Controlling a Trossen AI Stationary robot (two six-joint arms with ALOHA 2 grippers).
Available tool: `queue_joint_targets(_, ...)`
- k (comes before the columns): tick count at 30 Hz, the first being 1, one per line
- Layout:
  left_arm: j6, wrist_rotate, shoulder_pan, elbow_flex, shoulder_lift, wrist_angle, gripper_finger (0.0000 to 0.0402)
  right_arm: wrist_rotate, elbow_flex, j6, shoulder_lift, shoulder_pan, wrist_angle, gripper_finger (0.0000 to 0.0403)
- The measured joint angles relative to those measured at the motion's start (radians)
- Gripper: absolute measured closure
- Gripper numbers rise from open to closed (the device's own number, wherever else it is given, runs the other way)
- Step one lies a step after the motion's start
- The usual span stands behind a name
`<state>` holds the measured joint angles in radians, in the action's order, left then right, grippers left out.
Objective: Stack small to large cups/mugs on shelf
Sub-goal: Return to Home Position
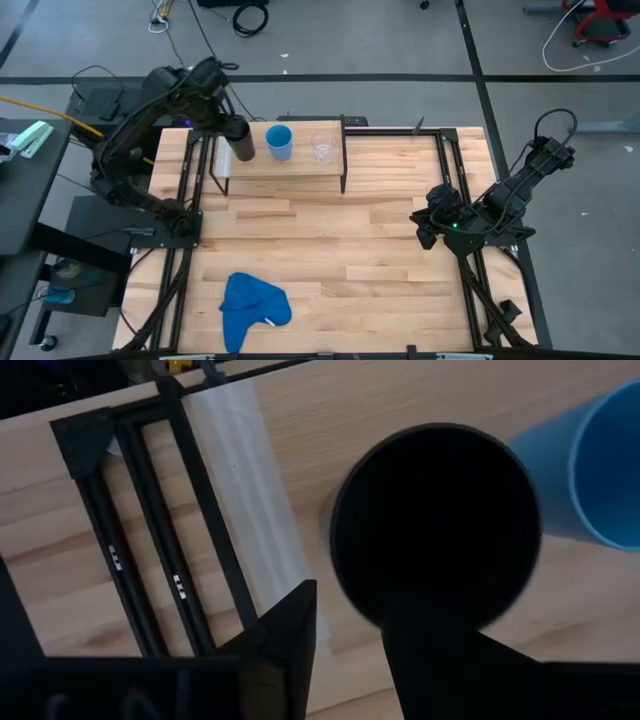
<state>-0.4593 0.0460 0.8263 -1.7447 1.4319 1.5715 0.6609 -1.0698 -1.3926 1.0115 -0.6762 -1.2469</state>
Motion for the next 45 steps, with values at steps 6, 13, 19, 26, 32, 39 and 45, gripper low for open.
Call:
queue_joint_targets(6,-0.004,0.000,0.000,0.000,-0.077,0.000,0.0286,0.000,0.000,0.000,0.000,0.000,0.000,0.0330)
queue_joint_targets(13,-0.075,-0.017,-0.049,0.000,-0.218,-0.002,0.0288,0.000,0.000,0.006,0.000,0.000,0.000,0.0330)
queue_joint_targets(19,-0.162,-0.002,-0.160,0.000,-0.361,-0.074,0.0286,-0.021,0.000,0.010,0.000,-0.001,0.050,0.0330)
queue_joint_targets(26,-0.275,0.012,-0.280,-0.001,-0.474,-0.130,0.0294,-0.041,0.000,0.037,0.000,-0.001,0.082,0.0330)
queue_joint_targets(32,-0.280,-0.001,-0.332,-0.001,-0.533,-0.103,0.0294,-0.084,0.000,0.063,-0.001,-0.001,0.079,0.0330)
queue_joint_targets(39,-0.158,-0.002,-0.332,0.002,-0.607,-0.048,0.0294,-0.129,0.000,0.154,-0.003,-0.001,0.184,0.0330)
queue_joint_targets(45,-0.106,-0.049,-0.332,0.151,-0.773,-0.333,0.0294,-0.076,0.000,0.399,-0.037,-0.019,0.498,0.0330)
